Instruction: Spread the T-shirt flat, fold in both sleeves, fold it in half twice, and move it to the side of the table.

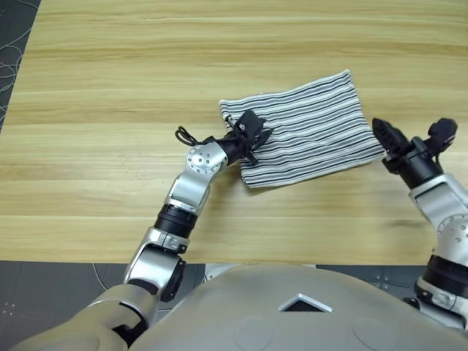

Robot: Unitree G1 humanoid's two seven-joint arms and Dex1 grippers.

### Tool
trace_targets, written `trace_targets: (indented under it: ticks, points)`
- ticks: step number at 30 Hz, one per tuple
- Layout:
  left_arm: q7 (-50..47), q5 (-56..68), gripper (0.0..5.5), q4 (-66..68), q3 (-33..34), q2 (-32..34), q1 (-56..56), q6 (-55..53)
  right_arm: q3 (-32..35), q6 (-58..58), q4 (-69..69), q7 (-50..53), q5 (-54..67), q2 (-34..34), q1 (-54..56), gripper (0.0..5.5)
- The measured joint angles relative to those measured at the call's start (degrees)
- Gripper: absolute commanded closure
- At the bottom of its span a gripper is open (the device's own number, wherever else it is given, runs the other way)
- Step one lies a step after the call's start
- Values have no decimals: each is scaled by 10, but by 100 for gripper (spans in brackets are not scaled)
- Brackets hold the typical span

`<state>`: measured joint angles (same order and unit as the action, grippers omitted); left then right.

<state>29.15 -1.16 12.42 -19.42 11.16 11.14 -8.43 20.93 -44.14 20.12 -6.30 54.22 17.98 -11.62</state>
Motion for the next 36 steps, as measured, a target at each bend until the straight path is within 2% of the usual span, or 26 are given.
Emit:
trace_targets:
  ticks: [1,7,15,26,34,36]
  points:
    - [-1,-2,410,1,0,-2,0,1,-4,2,9,14,-13,-6,-11,243]
    - [-5,-2,410,2,1,-5,-8,9,-20,13,22,68,-80,-41,-55,243]
    - [-7,-2,410,-5,7,-5,-19,12,-37,55,18,79,-163,-57,-78,243]
    - [-7,-2,410,-16,12,-4,-26,12,-26,-13,-8,77,-88,-93,-27,243]
    - [-2,-2,410,-26,12,3,-36,13,-15,-11,-66,95,-84,-108,36,243]
    - [-1,-2,410,-28,12,3,-36,13,-15,-10,-77,95,-87,-110,46,279]
